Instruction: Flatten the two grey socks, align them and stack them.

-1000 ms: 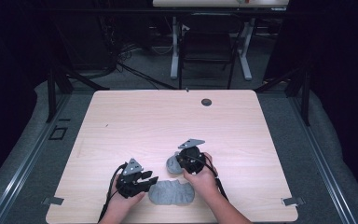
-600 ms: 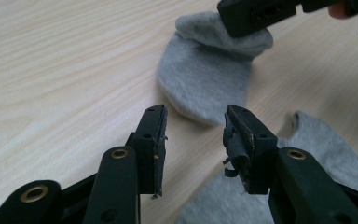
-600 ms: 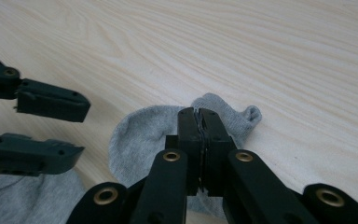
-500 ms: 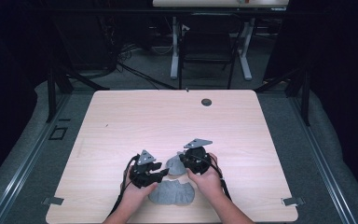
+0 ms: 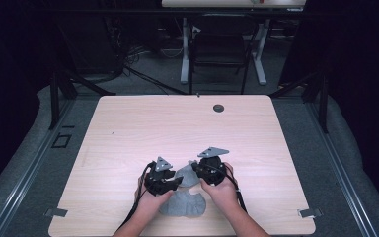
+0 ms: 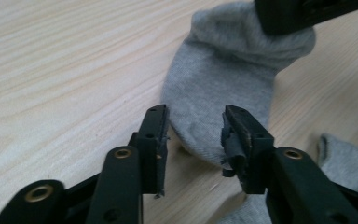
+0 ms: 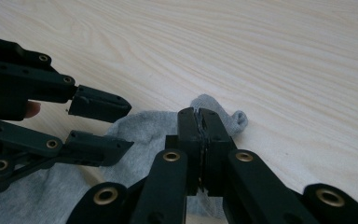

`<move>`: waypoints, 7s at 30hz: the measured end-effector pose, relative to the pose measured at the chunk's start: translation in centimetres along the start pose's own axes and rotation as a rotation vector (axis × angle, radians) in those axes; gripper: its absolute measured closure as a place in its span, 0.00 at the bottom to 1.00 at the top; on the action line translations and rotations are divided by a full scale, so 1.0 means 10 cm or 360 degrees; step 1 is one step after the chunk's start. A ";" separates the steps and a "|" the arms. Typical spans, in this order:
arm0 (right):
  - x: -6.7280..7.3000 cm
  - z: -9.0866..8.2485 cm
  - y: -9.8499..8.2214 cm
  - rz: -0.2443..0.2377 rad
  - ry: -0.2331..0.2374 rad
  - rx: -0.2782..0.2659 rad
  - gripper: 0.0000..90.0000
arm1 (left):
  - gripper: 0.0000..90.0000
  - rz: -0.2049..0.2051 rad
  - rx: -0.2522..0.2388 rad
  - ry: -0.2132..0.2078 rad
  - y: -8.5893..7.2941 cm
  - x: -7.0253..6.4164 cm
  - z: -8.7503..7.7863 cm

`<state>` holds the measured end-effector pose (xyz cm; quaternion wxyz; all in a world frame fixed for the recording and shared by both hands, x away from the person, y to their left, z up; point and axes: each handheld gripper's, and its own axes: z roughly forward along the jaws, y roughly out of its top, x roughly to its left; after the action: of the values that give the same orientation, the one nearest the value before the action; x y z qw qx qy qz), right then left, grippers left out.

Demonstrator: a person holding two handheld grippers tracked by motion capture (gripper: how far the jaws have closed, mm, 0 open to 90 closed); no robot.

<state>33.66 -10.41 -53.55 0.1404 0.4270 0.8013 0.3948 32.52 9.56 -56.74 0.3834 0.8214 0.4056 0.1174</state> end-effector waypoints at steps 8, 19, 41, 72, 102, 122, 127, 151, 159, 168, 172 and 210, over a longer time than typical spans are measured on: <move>-0.04 -0.03 0.00 0.0005 -0.0002 -0.0011 0.98 | 0.86 -0.0009 0.0044 0.0022 -0.04 0.07 -0.01; -0.12 -0.11 -0.08 0.0010 -0.0027 -0.0024 0.98 | 0.96 -0.0024 0.0039 0.0077 -0.08 0.21 -0.11; -0.26 -0.06 -0.44 0.0096 -0.0051 0.0120 0.90 | 0.95 -0.0065 0.0020 0.0086 -0.13 0.34 -0.17; -0.28 0.04 -0.34 0.0045 0.0002 0.0163 0.98 | 0.97 -0.0036 0.0053 0.0038 -0.10 0.40 -0.12; -0.18 -0.18 -0.20 -0.0026 0.0050 0.0075 0.98 | 0.98 0.0012 -0.0031 -0.0010 -0.02 0.35 -0.41; 0.08 -0.54 -0.36 -0.0113 0.0160 0.0051 0.98 | 0.97 0.0063 -0.0015 -0.0098 -0.26 0.17 -0.75; 0.12 -0.59 -0.42 -0.0124 0.0173 0.0080 0.98 | 0.97 0.0062 0.0007 -0.0116 -0.32 0.12 -0.77; 0.20 -0.58 -0.61 -0.0133 0.0198 0.0142 0.98 | 0.97 0.0057 0.0056 -0.0144 -0.51 0.04 -0.73; 0.17 -0.53 -0.64 -0.0111 0.0191 0.0170 0.97 | 0.97 0.0064 0.0077 -0.0136 -0.53 0.04 -0.69; 0.16 -0.46 -0.68 -0.0118 0.0182 0.0206 0.97 | 0.97 0.0045 0.0088 -0.0139 -0.56 0.06 -0.63; 0.15 -0.43 -0.70 -0.0118 0.0182 0.0237 0.97 | 0.97 0.0061 0.0090 -0.0138 -0.56 0.06 -0.62; 0.28 -0.32 -0.78 -0.0235 0.0224 0.0204 0.72 | 0.73 0.0133 0.0075 -0.0195 -0.61 -0.03 -0.58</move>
<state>25.65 -12.36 -57.03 0.0851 0.3461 0.8620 0.3605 25.88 14.69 -57.23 0.3829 0.8521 0.3493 0.0732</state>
